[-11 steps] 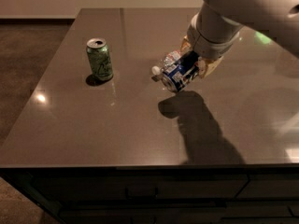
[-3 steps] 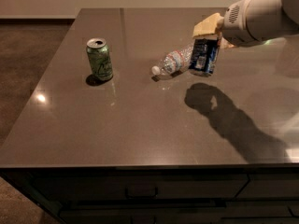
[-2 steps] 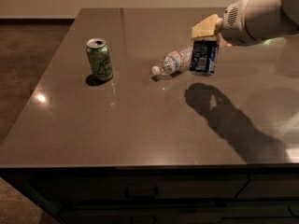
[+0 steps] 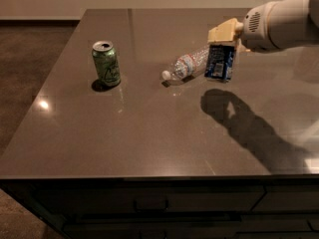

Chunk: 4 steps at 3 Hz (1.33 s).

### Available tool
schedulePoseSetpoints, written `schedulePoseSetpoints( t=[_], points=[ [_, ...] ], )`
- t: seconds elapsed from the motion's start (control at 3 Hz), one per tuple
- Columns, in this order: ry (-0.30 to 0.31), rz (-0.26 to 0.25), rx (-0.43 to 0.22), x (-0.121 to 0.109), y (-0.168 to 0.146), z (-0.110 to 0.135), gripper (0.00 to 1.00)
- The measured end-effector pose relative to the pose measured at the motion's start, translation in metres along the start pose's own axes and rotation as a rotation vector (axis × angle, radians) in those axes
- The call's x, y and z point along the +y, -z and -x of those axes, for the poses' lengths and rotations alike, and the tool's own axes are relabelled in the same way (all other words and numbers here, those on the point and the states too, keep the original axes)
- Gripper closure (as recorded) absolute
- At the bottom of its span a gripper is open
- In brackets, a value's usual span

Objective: Place pepsi can upright

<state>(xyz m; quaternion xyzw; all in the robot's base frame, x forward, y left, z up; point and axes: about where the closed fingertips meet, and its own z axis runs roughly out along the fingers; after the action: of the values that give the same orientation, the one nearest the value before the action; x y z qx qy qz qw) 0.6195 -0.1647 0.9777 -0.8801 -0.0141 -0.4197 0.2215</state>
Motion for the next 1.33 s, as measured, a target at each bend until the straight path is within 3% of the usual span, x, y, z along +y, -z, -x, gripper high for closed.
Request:
schedulePoseSetpoints(
  t=[0.33, 0.67, 1.0, 1.33],
  points=[
    [0.024, -0.113, 0.076, 0.013, 0.002, 0.011, 1.0],
    [0.091, -0.178, 0.129, 0.015, 0.006, 0.018, 1.0],
    [0.186, -0.23, 0.186, 0.015, 0.01, 0.027, 1.0],
    [0.347, -0.294, 0.253, 0.012, 0.014, 0.043, 1.0]
  ],
)
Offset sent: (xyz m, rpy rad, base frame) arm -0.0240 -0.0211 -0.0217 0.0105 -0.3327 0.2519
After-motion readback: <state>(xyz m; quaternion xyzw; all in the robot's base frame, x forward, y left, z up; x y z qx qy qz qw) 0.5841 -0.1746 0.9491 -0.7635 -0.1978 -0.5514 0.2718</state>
